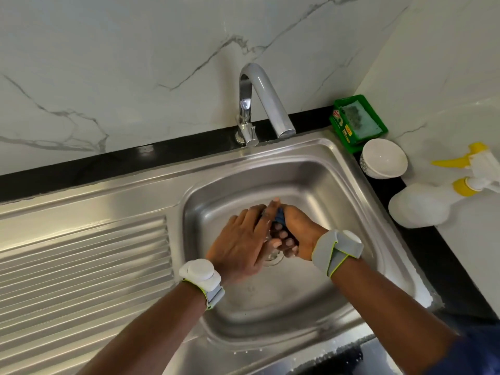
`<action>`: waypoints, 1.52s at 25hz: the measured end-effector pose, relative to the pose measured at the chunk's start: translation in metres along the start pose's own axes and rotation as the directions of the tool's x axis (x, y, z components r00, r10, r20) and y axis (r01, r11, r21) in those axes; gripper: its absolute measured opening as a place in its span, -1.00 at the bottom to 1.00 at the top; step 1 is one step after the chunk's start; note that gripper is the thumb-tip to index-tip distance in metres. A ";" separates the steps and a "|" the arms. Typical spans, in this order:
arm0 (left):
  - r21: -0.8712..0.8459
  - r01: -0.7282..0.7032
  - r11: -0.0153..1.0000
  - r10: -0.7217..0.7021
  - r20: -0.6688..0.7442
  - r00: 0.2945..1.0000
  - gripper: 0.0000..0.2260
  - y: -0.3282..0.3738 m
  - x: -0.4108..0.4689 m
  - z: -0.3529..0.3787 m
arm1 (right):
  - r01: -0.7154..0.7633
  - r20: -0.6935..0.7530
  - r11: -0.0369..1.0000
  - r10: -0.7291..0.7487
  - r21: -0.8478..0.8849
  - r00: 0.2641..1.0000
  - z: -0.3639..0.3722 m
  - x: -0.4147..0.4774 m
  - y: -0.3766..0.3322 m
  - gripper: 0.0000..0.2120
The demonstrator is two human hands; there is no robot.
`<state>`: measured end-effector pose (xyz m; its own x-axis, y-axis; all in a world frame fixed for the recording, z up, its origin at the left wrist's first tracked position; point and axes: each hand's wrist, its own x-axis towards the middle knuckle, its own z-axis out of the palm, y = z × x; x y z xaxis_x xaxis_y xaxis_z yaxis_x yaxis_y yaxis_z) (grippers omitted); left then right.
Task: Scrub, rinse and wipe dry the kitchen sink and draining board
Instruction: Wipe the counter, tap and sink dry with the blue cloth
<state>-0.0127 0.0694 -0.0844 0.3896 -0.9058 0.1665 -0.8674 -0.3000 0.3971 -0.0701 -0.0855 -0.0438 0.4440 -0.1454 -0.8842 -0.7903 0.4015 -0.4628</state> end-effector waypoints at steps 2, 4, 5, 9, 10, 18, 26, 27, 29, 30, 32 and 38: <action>0.108 -0.030 0.994 0.045 -0.143 0.989 -0.45 -0.004 0.007 -0.010 | 0.036 0.114 0.998 -0.031 -0.044 0.993 0.006 -0.023 -0.005 -0.56; 0.198 -0.076 0.977 0.124 -0.246 0.961 -0.50 -0.005 0.020 -0.030 | 0.148 0.089 0.988 -0.145 -0.031 0.985 0.018 -0.039 -0.002 -0.61; 0.229 -0.083 0.970 0.145 -0.266 0.953 -0.51 -0.004 0.025 -0.040 | 0.254 0.016 0.966 -0.253 -0.059 0.967 0.022 -0.041 0.001 -0.63; -0.099 0.138 0.986 -0.160 -0.275 0.948 -0.52 0.024 0.036 -0.062 | 0.628 -0.291 0.699 -0.714 -0.342 0.637 0.025 -0.038 0.004 -0.51; -0.249 0.219 0.943 -0.278 -0.233 0.932 -0.53 0.034 0.038 -0.063 | 0.679 -0.301 0.588 -0.808 -0.439 0.506 0.023 -0.038 0.003 -0.45; -0.759 0.627 -0.178 -0.722 0.534 0.441 -0.66 0.073 0.030 -0.033 | 0.441 0.421 -0.406 -0.904 -0.800 -0.068 -0.006 -0.012 -0.008 -0.40; -0.473 0.562 0.678 -0.644 -0.015 0.765 -0.80 0.026 0.001 -0.025 | 0.549 -0.142 0.788 -0.599 -0.280 0.788 0.018 -0.002 0.022 -0.77; -0.507 0.521 0.686 -0.623 -0.038 0.782 -0.89 0.023 -0.002 -0.028 | 0.476 -0.090 0.879 -0.475 -0.019 0.875 0.019 -0.007 0.024 -0.82; -0.593 0.461 0.660 -0.590 -0.029 0.807 -0.79 0.014 -0.009 -0.030 | 0.407 0.021 0.875 -0.427 0.261 0.904 0.012 -0.014 0.029 -0.81; -0.654 0.446 0.611 -0.587 0.004 0.810 -0.74 0.009 -0.011 -0.030 | 0.430 0.029 0.864 -0.453 0.261 0.891 0.007 -0.018 0.030 -0.80; -0.776 0.432 0.460 -0.569 0.116 0.814 -0.77 0.001 -0.011 -0.035 | 0.471 0.011 0.871 -0.477 0.138 0.879 0.003 -0.023 0.033 -0.83; -0.745 0.376 0.551 -0.496 0.070 0.865 -0.94 0.013 -0.022 -0.068 | 0.624 -0.011 0.768 -0.631 -0.143 0.775 0.010 -0.050 0.040 -0.85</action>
<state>-0.0120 0.1056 -0.0216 0.7457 -0.6561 -0.1161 -0.1007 -0.2832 0.9538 -0.1199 -0.0525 -0.0173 0.8385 -0.3765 -0.3940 -0.3909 0.0882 -0.9162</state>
